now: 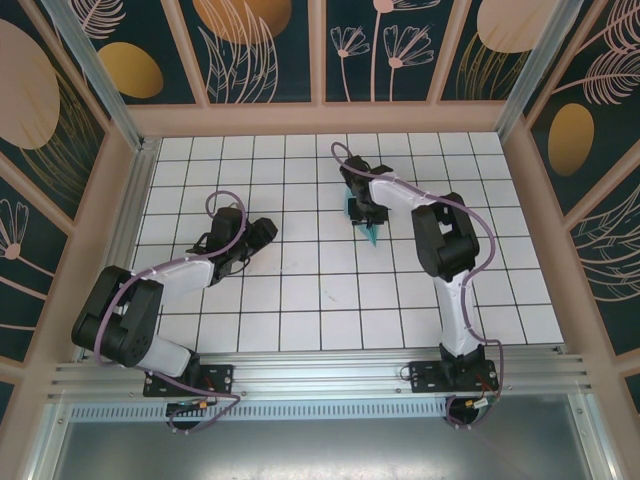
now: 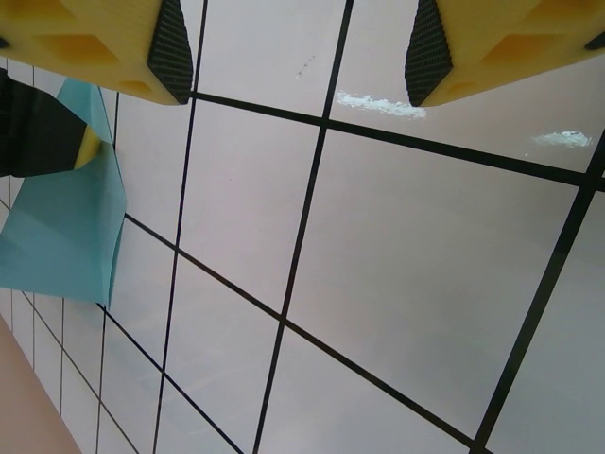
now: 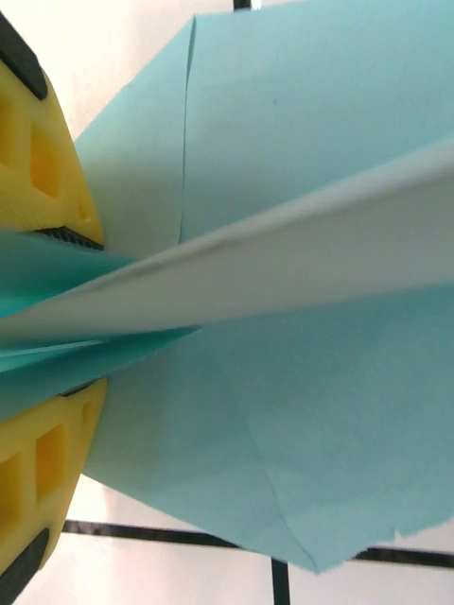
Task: Fold a paper plane with a square sheet of paper (pick it up from the middle)
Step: Move the paper plane to the center of the table, then reset both arms
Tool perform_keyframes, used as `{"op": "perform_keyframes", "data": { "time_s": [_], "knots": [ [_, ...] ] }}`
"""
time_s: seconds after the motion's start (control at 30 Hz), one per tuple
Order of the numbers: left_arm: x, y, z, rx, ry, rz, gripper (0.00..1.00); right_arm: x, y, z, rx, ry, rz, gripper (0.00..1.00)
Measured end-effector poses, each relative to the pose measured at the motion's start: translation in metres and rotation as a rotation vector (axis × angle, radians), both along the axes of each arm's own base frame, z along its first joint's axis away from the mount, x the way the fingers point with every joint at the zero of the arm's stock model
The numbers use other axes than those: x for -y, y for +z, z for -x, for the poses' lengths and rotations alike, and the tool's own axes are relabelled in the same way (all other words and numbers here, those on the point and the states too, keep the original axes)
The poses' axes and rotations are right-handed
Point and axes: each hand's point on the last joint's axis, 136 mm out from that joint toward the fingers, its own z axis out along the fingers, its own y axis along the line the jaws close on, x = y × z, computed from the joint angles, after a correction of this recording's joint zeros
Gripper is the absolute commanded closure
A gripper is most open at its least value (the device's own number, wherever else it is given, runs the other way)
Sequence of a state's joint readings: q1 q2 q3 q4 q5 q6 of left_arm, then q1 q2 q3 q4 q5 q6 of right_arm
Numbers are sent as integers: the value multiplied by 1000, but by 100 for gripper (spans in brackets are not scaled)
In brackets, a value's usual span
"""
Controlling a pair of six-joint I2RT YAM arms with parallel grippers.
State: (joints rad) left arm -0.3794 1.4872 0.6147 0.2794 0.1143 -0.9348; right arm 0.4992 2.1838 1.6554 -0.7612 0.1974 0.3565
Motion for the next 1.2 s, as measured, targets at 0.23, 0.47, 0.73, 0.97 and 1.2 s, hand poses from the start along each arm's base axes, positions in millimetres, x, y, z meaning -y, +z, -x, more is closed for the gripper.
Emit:
{"op": "perform_keyframes", "data": {
  "time_s": [0.23,0.47,0.73,0.97,1.2],
  "knots": [
    [0,0,0,-1,0,0,37,2,-1,1,26,0,58,45],
    [0,-1,0,-3,0,-2,37,0,-4,2,41,-7,24,45],
    [0,-2,0,-4,-1,-2,37,1,-4,1,32,-39,-63,46],
    [-2,-3,0,-9,8,-10,37,-1,8,-3,50,-74,-100,35],
    [-10,1,-3,-8,46,-44,35,-1,64,-13,160,-120,-174,26]
  ]
}}
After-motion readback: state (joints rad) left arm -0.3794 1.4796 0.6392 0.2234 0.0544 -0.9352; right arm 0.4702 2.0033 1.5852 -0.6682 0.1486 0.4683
